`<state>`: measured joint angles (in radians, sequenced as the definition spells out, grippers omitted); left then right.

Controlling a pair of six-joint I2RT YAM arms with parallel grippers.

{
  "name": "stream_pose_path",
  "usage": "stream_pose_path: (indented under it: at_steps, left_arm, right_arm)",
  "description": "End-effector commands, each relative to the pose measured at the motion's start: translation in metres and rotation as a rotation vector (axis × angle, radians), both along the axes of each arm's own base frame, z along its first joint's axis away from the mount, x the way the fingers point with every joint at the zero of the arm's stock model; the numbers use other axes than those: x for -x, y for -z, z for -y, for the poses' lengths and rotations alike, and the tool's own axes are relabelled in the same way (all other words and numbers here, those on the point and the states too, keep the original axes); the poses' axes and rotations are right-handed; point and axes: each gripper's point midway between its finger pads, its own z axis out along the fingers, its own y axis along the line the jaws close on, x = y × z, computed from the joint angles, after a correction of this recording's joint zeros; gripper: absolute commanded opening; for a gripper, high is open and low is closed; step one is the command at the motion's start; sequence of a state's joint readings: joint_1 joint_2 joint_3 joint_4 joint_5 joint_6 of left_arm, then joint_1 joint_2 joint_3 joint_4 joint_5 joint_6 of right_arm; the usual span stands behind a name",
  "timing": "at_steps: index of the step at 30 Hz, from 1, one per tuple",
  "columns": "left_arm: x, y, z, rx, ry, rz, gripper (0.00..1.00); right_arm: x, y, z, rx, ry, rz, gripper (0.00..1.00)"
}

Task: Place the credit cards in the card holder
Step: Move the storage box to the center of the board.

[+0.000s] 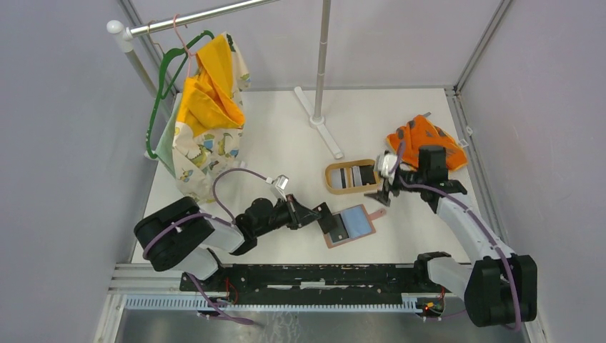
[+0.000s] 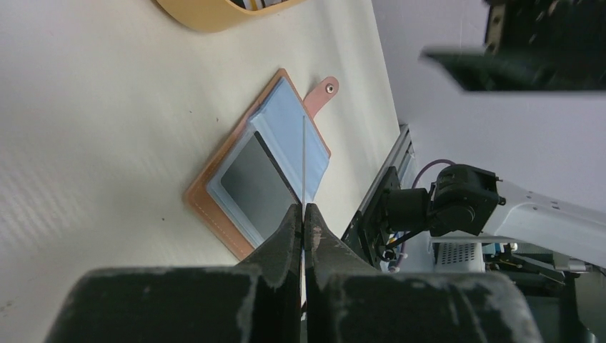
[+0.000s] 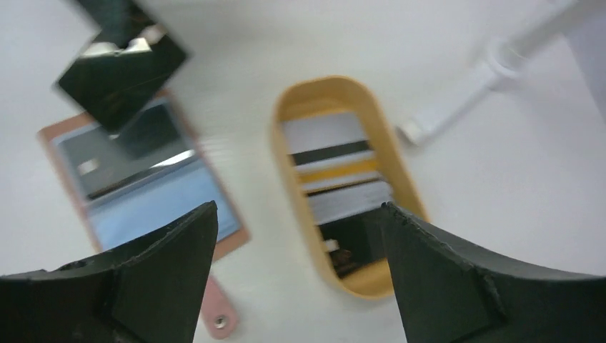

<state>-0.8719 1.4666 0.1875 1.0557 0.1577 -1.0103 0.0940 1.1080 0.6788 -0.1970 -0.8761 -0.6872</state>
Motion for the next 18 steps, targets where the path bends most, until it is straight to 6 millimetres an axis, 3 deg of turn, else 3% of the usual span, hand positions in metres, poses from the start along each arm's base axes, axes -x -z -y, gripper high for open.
stream_pose_path:
  at_steps: [1,3,8,10,13,18]
  left_arm:
    - [-0.007,-0.032,0.022,0.154,-0.015,-0.007,0.02]
    - [-0.004,-0.027,0.028,0.153,-0.011,-0.028,0.02]
    - [0.003,-0.015,0.037,0.149,-0.01,-0.072,0.02]
    - [0.004,-0.011,0.04,0.149,-0.011,-0.085,0.02]
    - [0.005,-0.004,0.044,0.15,-0.014,-0.104,0.02]
    - [0.004,0.002,0.05,0.178,-0.008,-0.127,0.02]
  right_arm:
    - [0.104,0.033,-0.029,-0.024,-0.57,0.222,0.92]
    - [0.114,0.048,-0.023,0.054,-0.63,0.216,0.92]
    - [0.146,0.07,-0.02,0.106,-0.799,0.164,0.8]
    - [0.15,0.076,-0.021,0.129,-0.831,0.131,0.76]
    - [0.14,0.09,-0.023,0.217,-0.811,0.074,0.69]
    - [0.122,0.108,-0.023,0.356,-0.728,0.071,0.68]
